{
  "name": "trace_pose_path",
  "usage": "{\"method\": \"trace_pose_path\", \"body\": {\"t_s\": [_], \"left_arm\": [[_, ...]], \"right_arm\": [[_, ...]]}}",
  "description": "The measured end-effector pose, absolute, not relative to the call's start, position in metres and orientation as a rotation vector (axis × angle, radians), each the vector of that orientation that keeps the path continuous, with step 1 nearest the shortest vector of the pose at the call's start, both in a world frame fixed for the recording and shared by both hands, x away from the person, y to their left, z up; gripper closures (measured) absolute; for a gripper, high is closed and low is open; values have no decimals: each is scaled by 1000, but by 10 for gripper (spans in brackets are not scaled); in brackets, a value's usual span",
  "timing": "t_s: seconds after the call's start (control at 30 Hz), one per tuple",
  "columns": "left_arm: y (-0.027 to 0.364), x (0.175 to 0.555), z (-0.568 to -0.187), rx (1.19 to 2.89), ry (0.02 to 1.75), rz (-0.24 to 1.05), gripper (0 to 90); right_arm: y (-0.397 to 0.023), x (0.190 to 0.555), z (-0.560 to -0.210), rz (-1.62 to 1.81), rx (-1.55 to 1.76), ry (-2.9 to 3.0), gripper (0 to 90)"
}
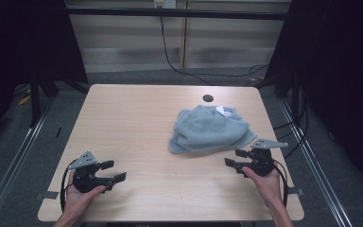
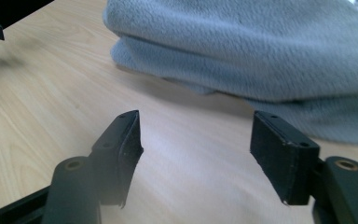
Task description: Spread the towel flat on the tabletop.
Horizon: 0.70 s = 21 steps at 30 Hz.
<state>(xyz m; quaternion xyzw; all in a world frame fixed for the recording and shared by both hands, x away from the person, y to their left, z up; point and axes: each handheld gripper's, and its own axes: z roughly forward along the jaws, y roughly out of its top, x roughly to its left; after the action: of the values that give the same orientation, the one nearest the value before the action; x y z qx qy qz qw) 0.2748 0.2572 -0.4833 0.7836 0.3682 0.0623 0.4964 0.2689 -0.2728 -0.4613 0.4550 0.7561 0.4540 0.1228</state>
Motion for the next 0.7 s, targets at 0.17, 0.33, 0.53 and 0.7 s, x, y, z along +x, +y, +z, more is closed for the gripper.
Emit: {"method": "trace_pose_path", "body": {"t_s": [0.17,0.33,0.53,0.7], "left_arm": [[258,275,-482,1897,886,159,213],[258,275,-483,1906,884,163,214],[258,277,-484,1913,889,164,214],[258,275,-483,1912,881,164,213]], "right_arm": [[-266,289,-458,1346,1306,2228,326],[-267,314,-454,1341,1317,2215,277],[-273,345,-455,1291,1358,2206,222],[-272,360,-465,1257,1372,2240,221]]}}
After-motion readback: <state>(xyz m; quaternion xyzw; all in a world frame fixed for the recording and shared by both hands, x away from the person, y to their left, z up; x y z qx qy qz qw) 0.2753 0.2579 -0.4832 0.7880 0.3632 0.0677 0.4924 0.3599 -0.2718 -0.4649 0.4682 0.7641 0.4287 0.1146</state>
